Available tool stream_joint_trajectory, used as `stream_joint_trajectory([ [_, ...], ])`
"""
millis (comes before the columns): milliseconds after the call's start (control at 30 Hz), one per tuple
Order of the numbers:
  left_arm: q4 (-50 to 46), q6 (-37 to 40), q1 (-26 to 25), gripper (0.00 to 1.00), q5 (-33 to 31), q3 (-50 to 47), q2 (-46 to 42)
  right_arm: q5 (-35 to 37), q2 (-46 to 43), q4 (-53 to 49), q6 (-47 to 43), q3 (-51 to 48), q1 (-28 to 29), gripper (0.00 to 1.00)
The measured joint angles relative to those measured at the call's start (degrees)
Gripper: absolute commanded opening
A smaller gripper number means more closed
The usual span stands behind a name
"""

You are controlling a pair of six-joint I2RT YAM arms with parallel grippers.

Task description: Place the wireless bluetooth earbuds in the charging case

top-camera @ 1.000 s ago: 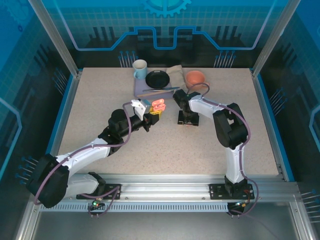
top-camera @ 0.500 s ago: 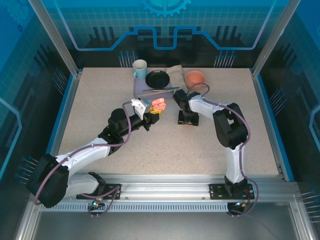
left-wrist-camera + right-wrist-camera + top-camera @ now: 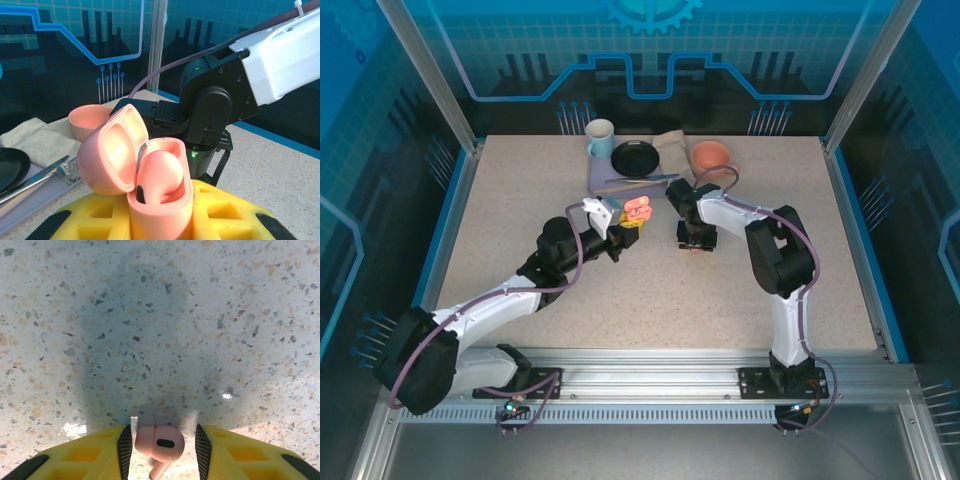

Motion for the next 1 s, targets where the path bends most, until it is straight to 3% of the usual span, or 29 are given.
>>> stream_joint_trajectory([
  [167, 0.5, 0.0, 0.0, 0.00, 0.0, 0.0, 0.4, 0.2, 0.2, -0.3, 0.0, 0.3, 0.0, 0.40],
  [267, 0.9, 0.0, 0.0, 0.00, 0.0, 0.0, 0.5, 0.3, 0.3, -0.3, 0.0, 0.5, 0.0, 0.32],
  [567, 0.9, 0.0, 0.0, 0.00, 0.0, 0.0, 0.5, 0.5, 0.4, -0.4, 0.0, 0.7, -0.2, 0.23],
  [1000, 0.9, -1.3, 0.0, 0.00, 0.5, 0.0, 0.5, 2.2, -5.6, -0.2, 0.0, -2.7, -0.4, 0.22],
])
